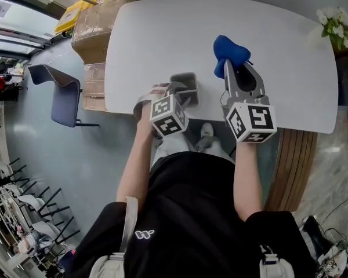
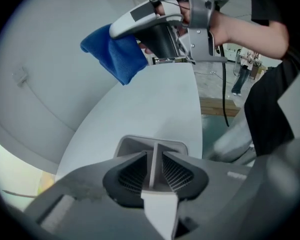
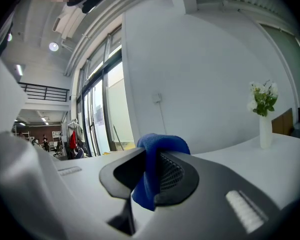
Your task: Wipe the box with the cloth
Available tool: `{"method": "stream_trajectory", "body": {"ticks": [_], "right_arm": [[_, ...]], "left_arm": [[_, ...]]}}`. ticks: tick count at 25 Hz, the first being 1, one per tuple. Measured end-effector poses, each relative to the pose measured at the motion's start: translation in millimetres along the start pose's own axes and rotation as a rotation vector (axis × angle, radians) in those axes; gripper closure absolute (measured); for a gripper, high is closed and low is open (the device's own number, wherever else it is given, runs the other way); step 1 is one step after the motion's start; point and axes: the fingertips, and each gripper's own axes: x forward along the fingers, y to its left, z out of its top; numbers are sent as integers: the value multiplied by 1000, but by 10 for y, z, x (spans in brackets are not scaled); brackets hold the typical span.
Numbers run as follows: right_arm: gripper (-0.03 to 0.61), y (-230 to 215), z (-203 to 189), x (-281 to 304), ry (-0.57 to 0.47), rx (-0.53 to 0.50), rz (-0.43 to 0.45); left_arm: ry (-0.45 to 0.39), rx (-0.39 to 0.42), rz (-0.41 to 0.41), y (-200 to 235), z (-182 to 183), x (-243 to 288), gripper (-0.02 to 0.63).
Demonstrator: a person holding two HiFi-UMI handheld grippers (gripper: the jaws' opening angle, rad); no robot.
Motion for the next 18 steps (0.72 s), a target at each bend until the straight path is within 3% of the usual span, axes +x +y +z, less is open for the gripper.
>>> {"method": "stream_trajectory", "body": {"ticks": [8,18], "right_arm": [[525,-92,-76,35,21,9,-13],[525,-119,-96,93,26,13,-20]], "left_arm": [[95,1,-39,-68,-145,265,509],[250,94,-50,-70,-330,440,509]]}}
